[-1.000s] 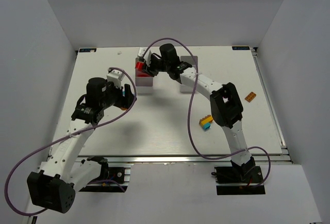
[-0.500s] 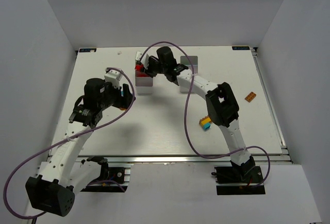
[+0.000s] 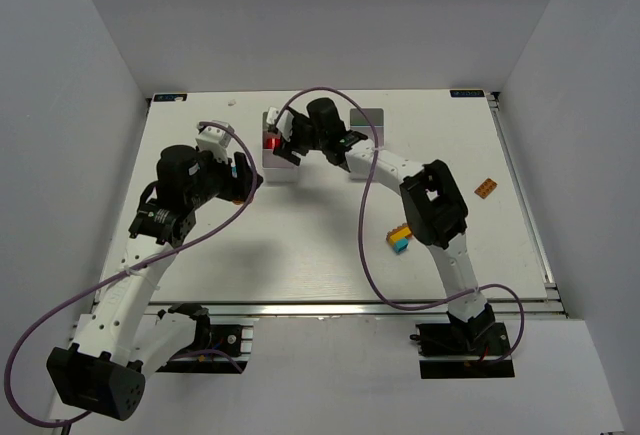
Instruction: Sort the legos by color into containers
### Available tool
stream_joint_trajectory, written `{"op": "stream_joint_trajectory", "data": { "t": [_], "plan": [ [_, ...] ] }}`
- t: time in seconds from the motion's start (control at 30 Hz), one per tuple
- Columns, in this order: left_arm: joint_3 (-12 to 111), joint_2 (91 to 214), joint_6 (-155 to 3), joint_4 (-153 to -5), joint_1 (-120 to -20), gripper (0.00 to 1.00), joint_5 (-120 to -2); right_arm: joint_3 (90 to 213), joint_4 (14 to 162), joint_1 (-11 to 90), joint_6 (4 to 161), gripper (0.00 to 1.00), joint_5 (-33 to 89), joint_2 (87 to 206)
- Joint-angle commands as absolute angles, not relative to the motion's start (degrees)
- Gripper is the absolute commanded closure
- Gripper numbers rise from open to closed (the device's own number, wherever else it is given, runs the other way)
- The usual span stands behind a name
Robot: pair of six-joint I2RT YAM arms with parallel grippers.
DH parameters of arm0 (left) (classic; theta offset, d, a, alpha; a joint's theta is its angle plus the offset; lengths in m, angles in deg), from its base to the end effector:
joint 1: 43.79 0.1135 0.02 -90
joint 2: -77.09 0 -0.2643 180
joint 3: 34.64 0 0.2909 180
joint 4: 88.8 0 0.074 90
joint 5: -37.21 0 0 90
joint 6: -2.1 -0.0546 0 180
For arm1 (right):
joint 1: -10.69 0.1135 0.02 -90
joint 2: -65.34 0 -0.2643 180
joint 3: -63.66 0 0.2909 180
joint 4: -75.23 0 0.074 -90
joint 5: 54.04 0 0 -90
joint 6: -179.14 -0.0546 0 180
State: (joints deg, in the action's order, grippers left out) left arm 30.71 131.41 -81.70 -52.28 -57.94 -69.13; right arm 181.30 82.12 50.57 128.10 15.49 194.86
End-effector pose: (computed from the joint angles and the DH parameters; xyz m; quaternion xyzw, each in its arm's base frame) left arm 0.2537 -0.0798 0.3294 0.1337 0.8298 -0.2116 0.4987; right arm 0.4416 0.3938 0.2172 -0.5879 0.5523 0.1490 0.5719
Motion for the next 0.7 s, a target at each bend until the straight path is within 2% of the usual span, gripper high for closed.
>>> {"op": "stream_joint_trajectory", "data": {
  "t": [0.0,0.07,0.13,0.23,0.37,0.5,0.67],
  "plan": [
    [33.4,130.5,-78.7,-55.0,-57.9,1.00,-70.0,178.0,77.7,50.5,124.4,0.19,15.3,186.6],
    [33.5,130.3,-77.4,-55.9,-57.9,1.00,-70.5,174.5,74.8,50.5,121.0,0.11,16.4,181.9],
    [33.4,130.4,-75.3,-57.5,-57.9,1.00,-71.1,169.6,72.9,50.3,117.6,0.11,16.2,178.7],
    [33.1,130.5,-72.1,-60.1,-57.9,1.00,-71.9,166.4,76.5,49.4,112.1,0.11,8.6,173.3],
    [32.3,130.4,-68.0,-64.6,-57.9,1.00,-73.9,157.9,73.8,47.4,101.6,0.11,-16.7,164.8],
    [31.8,130.4,-62.9,-69.2,-57.9,1.00,-73.4,150.5,66.6,48.0,82.4,0.16,-14.1,160.0],
    [30.7,129.6,-57.6,-72.2,-57.8,1.00,-67.2,147.0,72.2,51.3,78.3,0.19,-0.8,153.3]
  ]
}}
